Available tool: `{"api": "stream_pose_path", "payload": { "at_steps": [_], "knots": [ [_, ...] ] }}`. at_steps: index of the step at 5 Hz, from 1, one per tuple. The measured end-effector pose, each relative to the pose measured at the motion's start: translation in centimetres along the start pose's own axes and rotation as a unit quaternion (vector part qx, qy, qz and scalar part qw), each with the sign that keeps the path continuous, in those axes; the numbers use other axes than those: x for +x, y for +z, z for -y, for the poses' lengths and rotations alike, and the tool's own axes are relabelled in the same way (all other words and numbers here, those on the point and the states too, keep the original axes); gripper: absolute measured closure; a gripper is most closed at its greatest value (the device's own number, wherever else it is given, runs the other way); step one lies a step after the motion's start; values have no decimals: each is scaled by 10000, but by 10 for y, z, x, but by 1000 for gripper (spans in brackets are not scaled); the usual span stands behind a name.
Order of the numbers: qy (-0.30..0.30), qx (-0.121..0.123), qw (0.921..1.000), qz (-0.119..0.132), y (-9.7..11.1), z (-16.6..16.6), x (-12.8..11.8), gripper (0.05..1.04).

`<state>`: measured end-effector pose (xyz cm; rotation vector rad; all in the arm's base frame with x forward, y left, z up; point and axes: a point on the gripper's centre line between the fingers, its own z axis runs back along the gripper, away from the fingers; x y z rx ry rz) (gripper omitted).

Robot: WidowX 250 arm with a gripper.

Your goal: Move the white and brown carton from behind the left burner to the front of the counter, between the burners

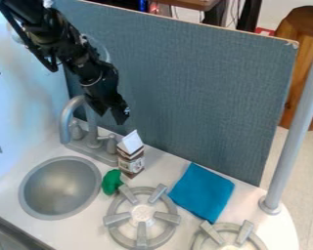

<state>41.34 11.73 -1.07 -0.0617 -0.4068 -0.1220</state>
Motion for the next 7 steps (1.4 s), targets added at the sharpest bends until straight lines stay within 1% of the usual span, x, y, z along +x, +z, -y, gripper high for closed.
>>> {"api": "stream_pose_path", "payload": {
  "at_steps": [1, 2, 4, 5, 6, 7],
  "knots": [
    [46, -105, 9997, -217, -15, 4, -14, 83],
    [7, -271, 9992, -286, -20, 11, -24, 83],
    [16, -381, 9989, -276, -23, 17, -30, 83],
    [-185, -260, 9992, -248, -25, 23, -24, 83],
    [-468, -7, 9985, -276, -27, 31, -12, 83],
    [-633, 347, 9969, -304, -27, 31, -6, 83]
  ]
}}
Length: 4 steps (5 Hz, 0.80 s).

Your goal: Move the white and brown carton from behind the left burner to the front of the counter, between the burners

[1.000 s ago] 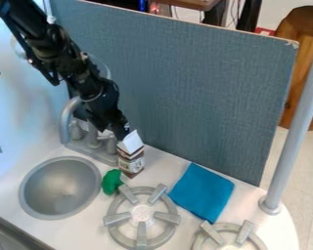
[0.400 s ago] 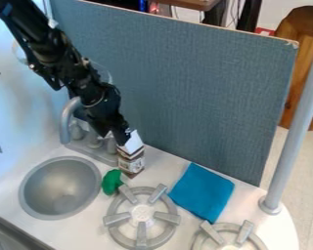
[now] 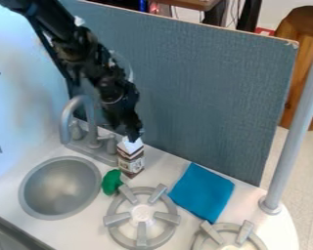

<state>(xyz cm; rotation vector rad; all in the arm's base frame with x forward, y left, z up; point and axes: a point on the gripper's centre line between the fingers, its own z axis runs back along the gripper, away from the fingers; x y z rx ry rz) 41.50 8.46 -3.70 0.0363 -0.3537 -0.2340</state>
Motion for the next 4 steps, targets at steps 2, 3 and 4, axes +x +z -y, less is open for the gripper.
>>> {"api": "stream_pose_path", "payload": {
  "at_steps": [2, 3, 4],
  "knots": [
    [-248, 289, 9991, -168, -10, 8, 7, 83],
    [-246, 398, 9987, -213, -15, 4, 10, 83],
    [-221, 390, 9983, -373, -25, 4, 4, 83]
  ]
}}
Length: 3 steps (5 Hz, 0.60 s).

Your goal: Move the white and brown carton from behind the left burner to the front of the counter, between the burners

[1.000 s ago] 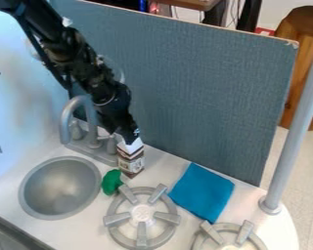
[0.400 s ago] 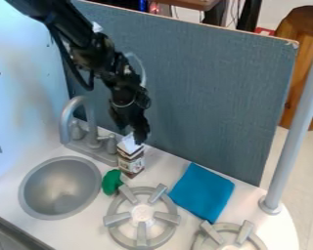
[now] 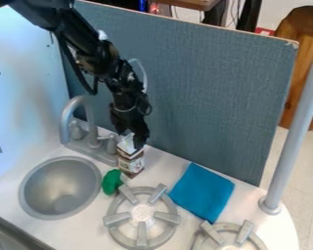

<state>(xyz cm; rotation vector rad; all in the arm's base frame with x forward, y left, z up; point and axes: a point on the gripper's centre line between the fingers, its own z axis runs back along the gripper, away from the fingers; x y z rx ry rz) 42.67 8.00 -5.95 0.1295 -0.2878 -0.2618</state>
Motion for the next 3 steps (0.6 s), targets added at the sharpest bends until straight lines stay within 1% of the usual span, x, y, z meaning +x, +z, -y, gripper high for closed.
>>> {"api": "stream_pose_path", "payload": {
  "at_steps": [1, 2, 3],
  "knots": [
    [1, -36, 9999, -125, -16, 2, -4, 83],
    [-36, -96, 9999, -119, -17, 1, 0, 83],
    [-159, -286, 9993, -183, -27, 6, -1, 118]
  ]
}}
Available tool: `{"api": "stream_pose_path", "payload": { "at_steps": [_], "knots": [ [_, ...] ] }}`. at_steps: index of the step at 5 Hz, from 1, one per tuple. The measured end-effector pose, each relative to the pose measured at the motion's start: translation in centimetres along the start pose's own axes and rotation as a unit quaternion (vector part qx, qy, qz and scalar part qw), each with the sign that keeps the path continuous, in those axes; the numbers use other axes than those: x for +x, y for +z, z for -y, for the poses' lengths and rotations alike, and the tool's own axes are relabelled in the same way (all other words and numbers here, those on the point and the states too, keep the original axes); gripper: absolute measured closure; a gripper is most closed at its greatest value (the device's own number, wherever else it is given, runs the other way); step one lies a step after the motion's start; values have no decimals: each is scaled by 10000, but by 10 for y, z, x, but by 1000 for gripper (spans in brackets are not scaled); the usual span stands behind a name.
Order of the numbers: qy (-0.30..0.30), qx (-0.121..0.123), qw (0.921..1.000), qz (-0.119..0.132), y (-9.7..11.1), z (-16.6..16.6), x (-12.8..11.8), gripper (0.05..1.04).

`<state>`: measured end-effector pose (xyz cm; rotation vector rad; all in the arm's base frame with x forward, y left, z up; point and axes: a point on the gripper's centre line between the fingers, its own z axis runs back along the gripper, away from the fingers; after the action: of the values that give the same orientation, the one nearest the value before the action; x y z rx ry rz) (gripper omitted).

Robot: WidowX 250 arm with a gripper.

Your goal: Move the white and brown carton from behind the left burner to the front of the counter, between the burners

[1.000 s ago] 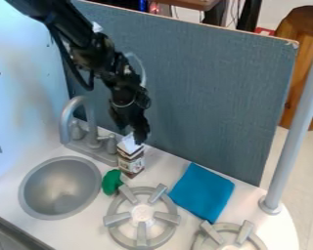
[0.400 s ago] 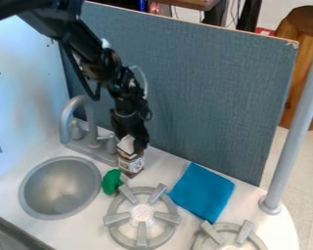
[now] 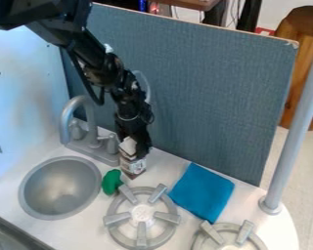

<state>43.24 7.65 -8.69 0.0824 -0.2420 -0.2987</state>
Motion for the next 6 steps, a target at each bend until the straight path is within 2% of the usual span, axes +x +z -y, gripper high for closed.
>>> {"api": "stream_pose_path", "payload": {
  "at_steps": [1, 3, 4, 5, 6],
  "knots": [
    [-33, -121, 9999, 22, 0, 4, 1, 260],
    [-22, -193, 9998, -34, 0, 5, -1, 263],
    [64, -324, 9994, 71, 13, 13, -3, 263],
    [198, -239, 9984, 480, 50, 9, 13, 263],
    [259, -289, 9965, 741, 75, 17, 13, 263]
  ]
}}
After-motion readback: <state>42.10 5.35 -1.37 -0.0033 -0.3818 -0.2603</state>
